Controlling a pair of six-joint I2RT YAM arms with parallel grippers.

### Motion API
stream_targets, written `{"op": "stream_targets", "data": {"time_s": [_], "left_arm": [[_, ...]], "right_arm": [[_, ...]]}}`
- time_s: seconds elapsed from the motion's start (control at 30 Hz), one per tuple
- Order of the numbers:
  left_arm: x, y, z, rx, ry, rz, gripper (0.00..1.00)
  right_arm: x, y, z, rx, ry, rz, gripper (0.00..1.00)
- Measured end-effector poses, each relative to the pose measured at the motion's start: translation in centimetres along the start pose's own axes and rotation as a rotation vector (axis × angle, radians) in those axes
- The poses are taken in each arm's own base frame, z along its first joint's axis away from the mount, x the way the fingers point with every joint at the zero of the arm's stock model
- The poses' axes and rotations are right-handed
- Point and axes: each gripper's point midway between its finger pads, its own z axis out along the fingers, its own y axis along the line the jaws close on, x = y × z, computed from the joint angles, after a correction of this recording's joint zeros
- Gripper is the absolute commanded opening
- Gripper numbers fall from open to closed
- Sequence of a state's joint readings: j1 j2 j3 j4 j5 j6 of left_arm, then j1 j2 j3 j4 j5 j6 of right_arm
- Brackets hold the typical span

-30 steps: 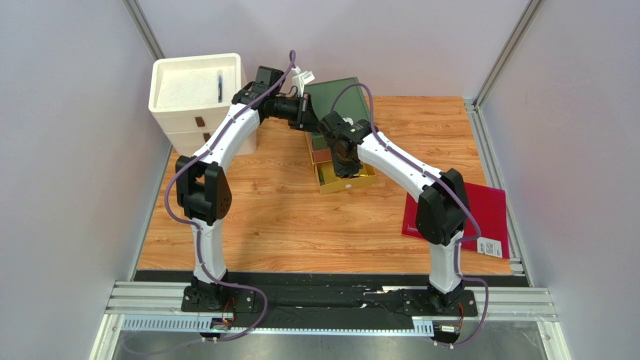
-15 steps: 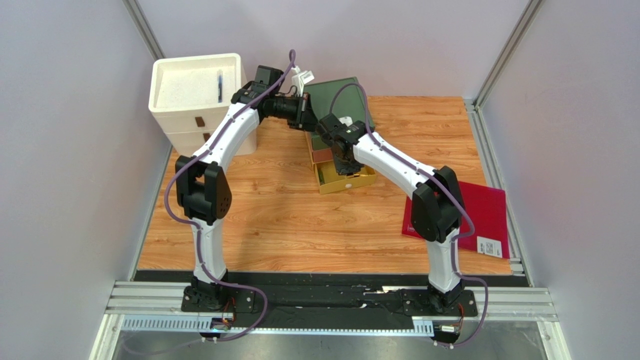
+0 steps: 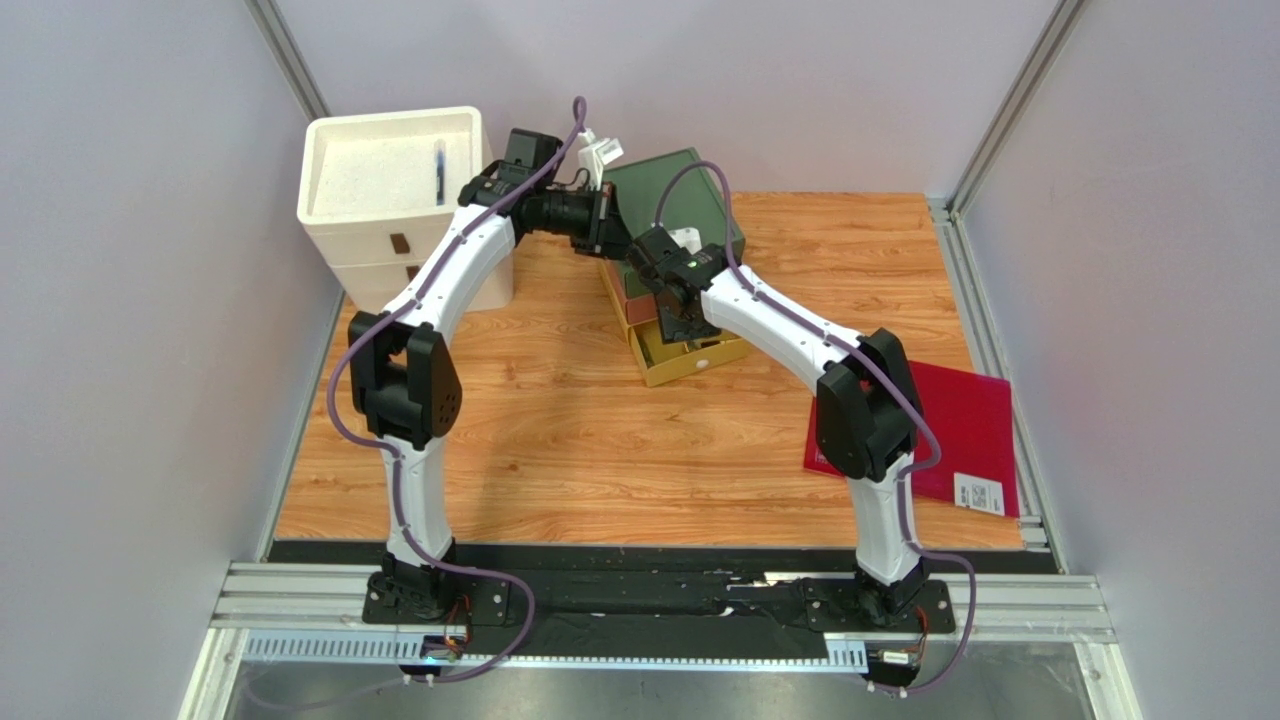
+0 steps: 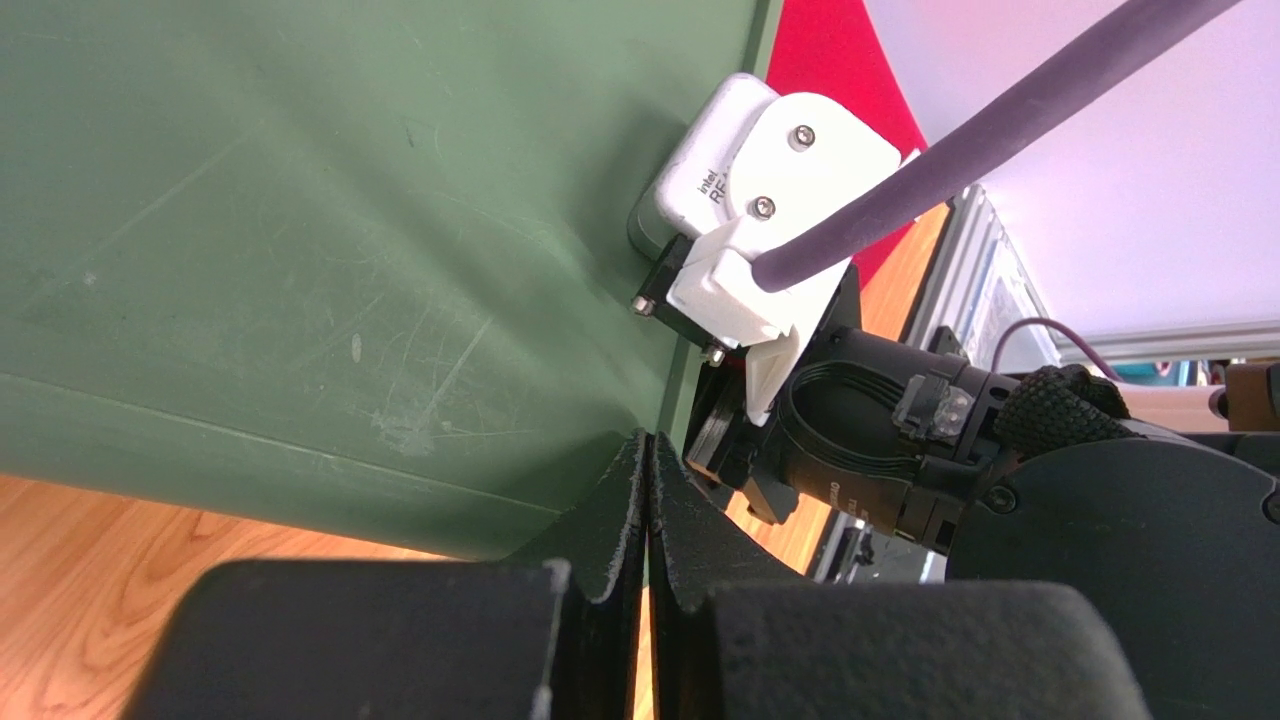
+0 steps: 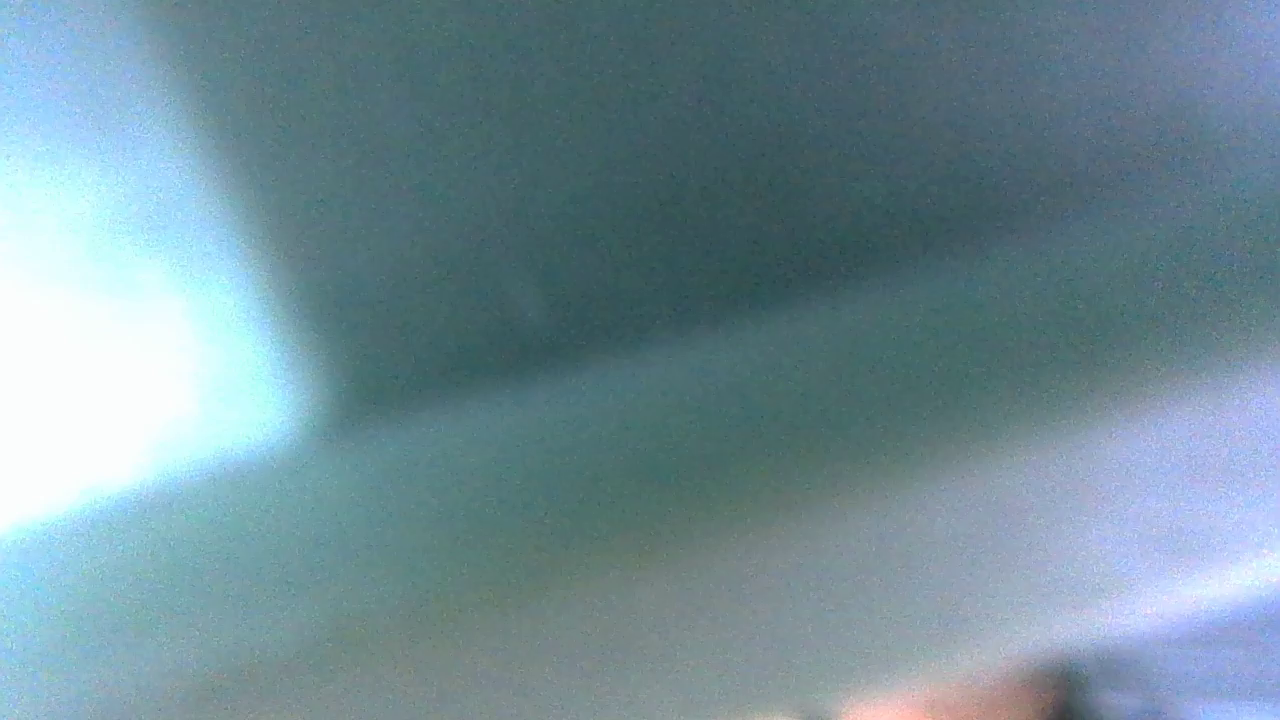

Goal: Organize the makeup

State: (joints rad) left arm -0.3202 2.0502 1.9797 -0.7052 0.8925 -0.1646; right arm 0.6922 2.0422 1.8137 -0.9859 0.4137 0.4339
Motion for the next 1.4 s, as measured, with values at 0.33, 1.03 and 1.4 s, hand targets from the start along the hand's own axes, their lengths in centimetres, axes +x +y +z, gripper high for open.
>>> {"op": "stream_targets", "data": {"time_s": [0.33, 1.03, 1.4], "left_arm": [[0.0, 0.0, -0.1, 0.003, 0.002, -0.003, 0.0], [0.4, -0.4, -0.1, 0.019, 0.017, -0.02, 0.0], [-0.3, 0.1, -0.1, -0.018, 0.017, -0.025, 0.0]], "right_arm": [[-0.1, 0.2, 0.4, -0.006, -0.021, 0.029, 0.39], [7.1, -5.0, -3.5, -0.4, 0.1, 0.54, 0.0], [7.6, -4.9, 0.8, -0.603, 0.217, 0.962, 0.0]]}}
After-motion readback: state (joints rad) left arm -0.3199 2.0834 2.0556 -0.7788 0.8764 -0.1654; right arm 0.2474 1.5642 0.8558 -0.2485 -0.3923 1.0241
